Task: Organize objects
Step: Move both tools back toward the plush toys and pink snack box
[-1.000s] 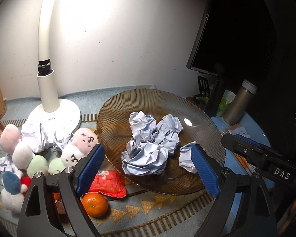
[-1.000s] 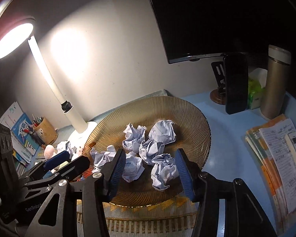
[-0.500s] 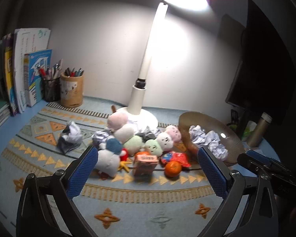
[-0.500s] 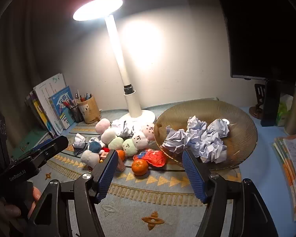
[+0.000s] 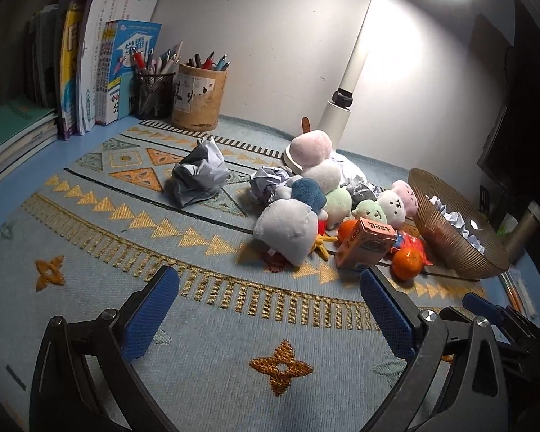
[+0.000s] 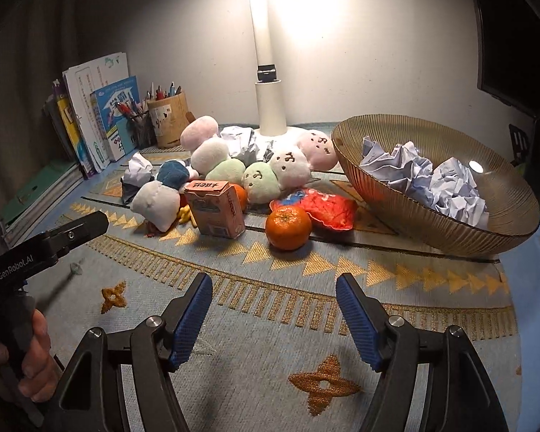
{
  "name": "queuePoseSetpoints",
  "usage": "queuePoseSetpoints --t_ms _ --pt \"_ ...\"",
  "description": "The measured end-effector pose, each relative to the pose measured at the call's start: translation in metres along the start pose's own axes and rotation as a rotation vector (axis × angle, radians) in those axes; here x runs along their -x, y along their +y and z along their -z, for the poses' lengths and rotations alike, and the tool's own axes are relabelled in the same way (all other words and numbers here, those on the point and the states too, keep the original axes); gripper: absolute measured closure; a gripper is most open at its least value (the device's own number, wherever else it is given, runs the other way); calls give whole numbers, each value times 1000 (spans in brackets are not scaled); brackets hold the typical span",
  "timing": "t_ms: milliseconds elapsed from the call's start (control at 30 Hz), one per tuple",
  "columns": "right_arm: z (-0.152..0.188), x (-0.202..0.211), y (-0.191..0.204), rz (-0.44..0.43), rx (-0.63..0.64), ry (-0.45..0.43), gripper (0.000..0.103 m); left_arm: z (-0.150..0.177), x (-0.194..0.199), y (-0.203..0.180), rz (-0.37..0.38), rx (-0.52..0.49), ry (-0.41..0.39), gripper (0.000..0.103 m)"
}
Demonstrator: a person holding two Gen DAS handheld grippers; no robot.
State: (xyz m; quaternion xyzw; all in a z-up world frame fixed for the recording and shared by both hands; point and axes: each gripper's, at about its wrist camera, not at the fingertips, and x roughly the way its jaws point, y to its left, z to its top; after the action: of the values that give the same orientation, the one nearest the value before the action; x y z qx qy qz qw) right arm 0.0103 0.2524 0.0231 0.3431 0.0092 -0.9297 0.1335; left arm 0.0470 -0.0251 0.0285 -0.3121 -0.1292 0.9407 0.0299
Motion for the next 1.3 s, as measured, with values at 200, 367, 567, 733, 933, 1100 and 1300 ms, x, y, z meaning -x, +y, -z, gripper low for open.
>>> queuePoseSetpoints --t_ms 200,367,567,733,933,1100,1300 --pt "0 2 9 20 43 -10 33 0 -1 7 24 37 6 2" --pt "-1 -1 13 37 63 1 33 -1 -2 4 24 19 17 2" --pt "-27 -18 12 -104 -36 88 33 -18 -8 -11 -80 -198 32 2" --pt "-73 -38 31 -130 -77 87 35 -36 -22 -4 -41 -323 76 2" --pt "-96 -80 51 -172 -37 110 55 -44 -39 8 -12 -270 109 2" --pt "-64 -65 52 -251 33 188 56 -42 -48 4 -3 -299 121 2" --pt "-27 -43 24 -225 -69 208 55 -48 -69 -18 10 -348 143 2"
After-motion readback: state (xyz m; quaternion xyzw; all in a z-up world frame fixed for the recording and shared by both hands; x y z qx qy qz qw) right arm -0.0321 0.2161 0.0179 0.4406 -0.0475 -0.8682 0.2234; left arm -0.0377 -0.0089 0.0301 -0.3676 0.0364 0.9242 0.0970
